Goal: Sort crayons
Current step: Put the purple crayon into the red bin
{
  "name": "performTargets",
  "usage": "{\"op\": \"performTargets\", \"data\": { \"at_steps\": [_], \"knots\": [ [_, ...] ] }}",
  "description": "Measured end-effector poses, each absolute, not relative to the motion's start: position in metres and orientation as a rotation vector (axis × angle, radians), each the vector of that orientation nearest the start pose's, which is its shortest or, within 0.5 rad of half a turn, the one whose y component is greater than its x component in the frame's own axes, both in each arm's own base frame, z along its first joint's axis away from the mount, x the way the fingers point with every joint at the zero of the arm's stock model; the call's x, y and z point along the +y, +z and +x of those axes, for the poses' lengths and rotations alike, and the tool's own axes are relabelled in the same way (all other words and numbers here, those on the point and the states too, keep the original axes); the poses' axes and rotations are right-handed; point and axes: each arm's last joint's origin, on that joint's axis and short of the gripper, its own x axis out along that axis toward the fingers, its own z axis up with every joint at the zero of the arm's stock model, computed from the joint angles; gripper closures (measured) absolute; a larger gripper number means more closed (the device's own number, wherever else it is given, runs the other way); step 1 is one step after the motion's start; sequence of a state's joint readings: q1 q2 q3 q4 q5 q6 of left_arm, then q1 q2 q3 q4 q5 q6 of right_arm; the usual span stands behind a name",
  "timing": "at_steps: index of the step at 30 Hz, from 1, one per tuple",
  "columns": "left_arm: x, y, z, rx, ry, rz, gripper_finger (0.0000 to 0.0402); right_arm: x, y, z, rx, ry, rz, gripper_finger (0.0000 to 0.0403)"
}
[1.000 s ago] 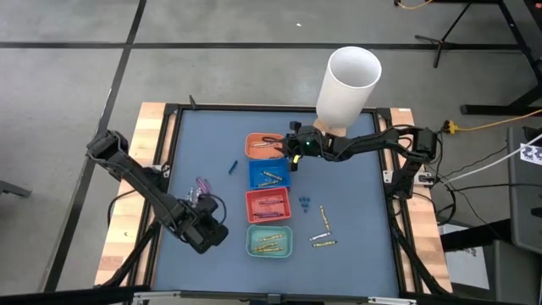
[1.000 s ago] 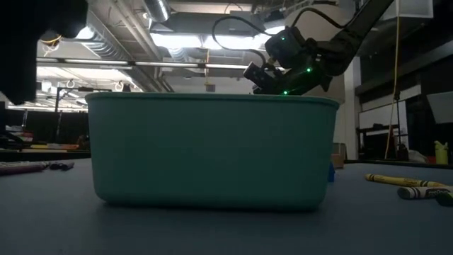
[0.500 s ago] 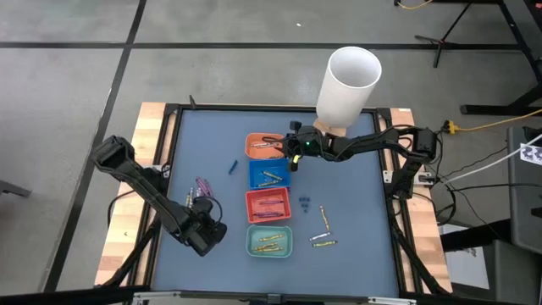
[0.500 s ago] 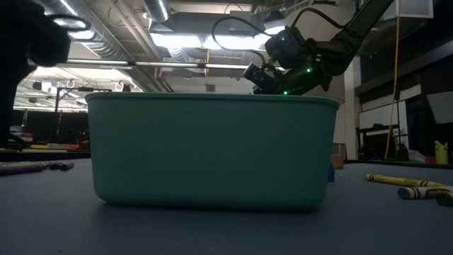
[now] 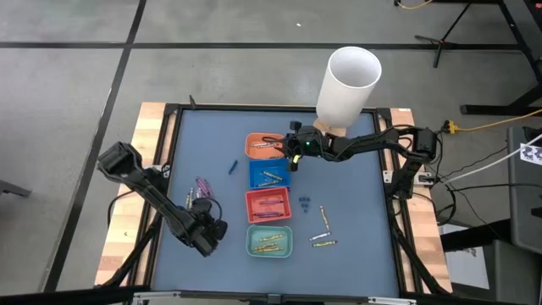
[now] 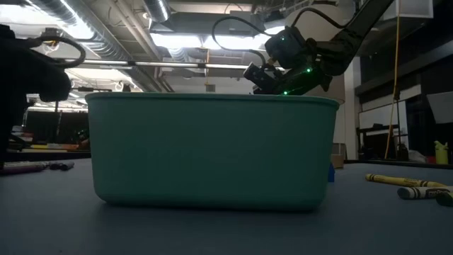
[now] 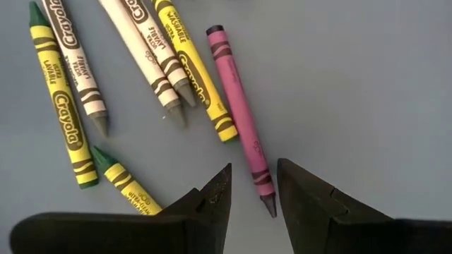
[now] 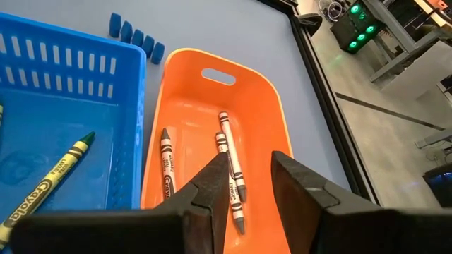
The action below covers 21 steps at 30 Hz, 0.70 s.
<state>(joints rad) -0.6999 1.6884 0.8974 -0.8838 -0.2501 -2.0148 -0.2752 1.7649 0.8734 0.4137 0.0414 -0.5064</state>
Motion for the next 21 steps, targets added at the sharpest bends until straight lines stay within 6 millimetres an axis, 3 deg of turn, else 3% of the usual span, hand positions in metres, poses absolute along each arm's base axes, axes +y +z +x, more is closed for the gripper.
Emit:
{"op": "performTargets", "data": {
  "at_steps": [12, 21],
  "knots": [
    [-0.1613, 0.1307, 0.2029, 1.097, 1.11, -0.831, 0.0303, -0.0983, 0.1652, 0.3436, 0.543, -0.183, -0.437, 0.0299],
    [-0.1613, 0.1298, 0.2032, 1.097, 1.108, -0.832, 0.0347, -0.0983, 0.1652, 0.3436, 0.543, -0.183, -0.437, 0.0299]
  ]
}}
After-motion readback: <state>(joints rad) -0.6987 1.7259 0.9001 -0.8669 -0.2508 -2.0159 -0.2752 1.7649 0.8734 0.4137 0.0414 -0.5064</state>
